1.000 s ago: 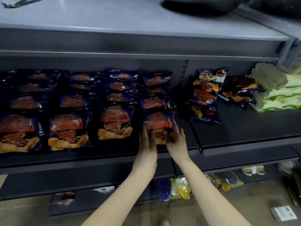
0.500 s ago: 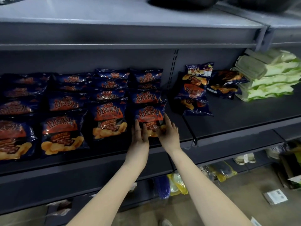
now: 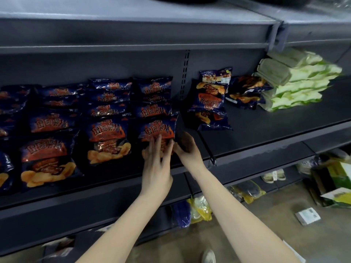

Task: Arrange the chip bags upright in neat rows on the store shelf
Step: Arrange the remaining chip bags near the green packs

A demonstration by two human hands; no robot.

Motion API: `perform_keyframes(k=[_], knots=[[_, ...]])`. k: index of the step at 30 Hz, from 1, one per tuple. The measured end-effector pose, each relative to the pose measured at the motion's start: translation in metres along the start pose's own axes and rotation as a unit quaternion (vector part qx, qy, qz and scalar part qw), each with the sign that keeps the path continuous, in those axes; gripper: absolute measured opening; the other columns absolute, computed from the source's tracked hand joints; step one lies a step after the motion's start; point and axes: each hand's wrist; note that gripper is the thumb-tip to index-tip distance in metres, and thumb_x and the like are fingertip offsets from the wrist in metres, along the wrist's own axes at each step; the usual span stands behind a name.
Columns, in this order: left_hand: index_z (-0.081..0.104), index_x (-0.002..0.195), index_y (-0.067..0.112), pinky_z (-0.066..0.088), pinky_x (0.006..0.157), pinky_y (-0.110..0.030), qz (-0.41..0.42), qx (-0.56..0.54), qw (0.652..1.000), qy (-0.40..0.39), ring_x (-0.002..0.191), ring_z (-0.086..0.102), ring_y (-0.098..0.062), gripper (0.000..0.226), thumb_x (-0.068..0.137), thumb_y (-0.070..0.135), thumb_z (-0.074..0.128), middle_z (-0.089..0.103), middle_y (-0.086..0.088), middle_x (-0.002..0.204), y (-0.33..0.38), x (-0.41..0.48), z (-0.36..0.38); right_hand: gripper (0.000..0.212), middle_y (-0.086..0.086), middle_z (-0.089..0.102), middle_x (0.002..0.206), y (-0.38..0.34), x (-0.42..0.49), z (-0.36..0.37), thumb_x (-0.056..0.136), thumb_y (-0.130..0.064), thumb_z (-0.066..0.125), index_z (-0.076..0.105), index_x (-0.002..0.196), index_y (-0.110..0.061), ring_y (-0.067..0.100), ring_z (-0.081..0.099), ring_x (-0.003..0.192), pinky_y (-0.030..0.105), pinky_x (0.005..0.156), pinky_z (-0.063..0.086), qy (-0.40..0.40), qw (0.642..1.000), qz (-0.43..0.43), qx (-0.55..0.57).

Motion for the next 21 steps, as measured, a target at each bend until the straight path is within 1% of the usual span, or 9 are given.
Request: perform_keyframes(k=[2,4,7,10,13,14,17,19,21], knots=[[0.024,0.143,0.016,0.022,0.11,-0.052,0.003,-0.036,0.999,0.01,0.14,0.014,-0.035,0.096,0.062,-0.018,0.063,0.019,-0.02,0.152,0.011,0.009,0.001,0.05,-0.006,0.059,0.122,-0.001,0.0,-0.01,0.088,-0.025,0.064,0.044,0.134,-0.018,0.008,0.058,0.113,0.017,0.09,0.047,0.019,0.999,-0.024,0.01],[0.023,0.143,0.018,0.031,0.109,-0.052,-0.002,-0.075,0.997,0.023,0.142,0.013,-0.031,0.09,0.068,-0.017,0.058,0.019,-0.017,0.153,0.02,0.021,0.004,0.04,-0.007,0.063,0.113,-0.003,0.001,-0.026,0.089,-0.02,0.063,0.051,0.127,-0.016,-0.002,0.06,0.1,0.006,0.078,0.044,0.053,0.996,-0.072,-0.021],[0.022,0.143,0.016,0.036,0.108,-0.046,-0.017,-0.115,0.992,0.046,0.143,0.017,-0.029,0.081,0.075,-0.016,0.051,0.017,-0.014,0.153,0.039,0.044,0.013,0.029,-0.006,0.063,0.105,-0.003,0.015,-0.056,0.09,-0.013,0.061,0.056,0.118,-0.013,-0.015,0.057,0.087,0.001,0.071,0.041,0.098,0.987,-0.12,-0.05],[0.017,0.146,0.013,0.023,0.114,-0.029,-0.058,-0.159,0.984,0.061,0.144,0.011,-0.019,0.076,0.081,-0.012,0.048,0.012,-0.01,0.155,0.063,0.07,0.028,0.026,0.002,0.061,0.11,-0.003,0.036,-0.088,0.089,-0.011,0.06,0.057,0.115,-0.014,-0.001,0.06,0.092,0.003,0.074,0.042,0.12,0.978,-0.15,-0.085],[0.011,0.148,0.015,0.008,0.108,-0.006,-0.123,-0.213,0.968,0.054,0.142,0.006,-0.009,0.074,0.087,-0.004,0.049,0.008,-0.005,0.156,0.088,0.098,0.046,0.031,0.005,0.055,0.114,-0.005,0.058,-0.122,0.088,-0.01,0.061,0.056,0.118,-0.011,0.013,0.058,0.099,0.005,0.078,0.041,0.128,0.969,-0.169,-0.129],[0.01,0.148,0.015,0.007,0.106,-0.004,-0.154,-0.231,0.959,0.052,0.142,0.008,-0.01,0.074,0.088,-0.001,0.05,0.01,-0.004,0.156,0.095,0.109,0.053,0.034,0.007,0.053,0.116,-0.005,0.065,-0.133,0.087,-0.01,0.062,0.055,0.12,-0.01,0.016,0.057,0.101,0.007,0.079,0.041,0.126,0.967,-0.169,-0.143],[0.013,0.148,0.012,0.012,0.107,-0.017,-0.235,-0.254,0.937,0.056,0.142,0.017,-0.018,0.07,0.09,0.007,0.052,0.017,-0.006,0.155,0.105,0.139,0.07,0.043,0.009,0.047,0.124,-0.006,0.086,-0.161,0.087,-0.011,0.064,0.05,0.127,-0.009,0.022,0.051,0.112,0.009,0.08,0.033,0.1,0.966,-0.153,-0.181],[0.016,0.147,0.008,0.014,0.108,-0.02,-0.244,-0.248,0.934,0.077,0.141,0.02,-0.021,0.067,0.091,0.01,0.053,0.021,-0.01,0.153,0.107,0.156,0.078,0.047,0.008,0.042,0.13,-0.006,0.099,-0.177,0.087,-0.013,0.064,0.047,0.13,-0.009,0.022,0.046,0.118,0.007,0.081,0.028,0.083,0.967,-0.144,-0.193],[0.016,0.147,0.006,0.013,0.107,-0.017,-0.259,-0.251,0.928,0.093,0.141,0.021,-0.021,0.067,0.091,0.012,0.053,0.022,-0.011,0.153,0.105,0.171,0.083,0.051,0.006,0.036,0.138,-0.01,0.111,-0.188,0.088,-0.017,0.063,0.042,0.135,-0.013,0.02,0.043,0.124,0.008,0.085,0.028,0.054,0.971,-0.134,-0.192]])
Point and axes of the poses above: each hand's wrist, its own x-axis towards the middle knuckle, its own z-axis out of the palm, y = z × x
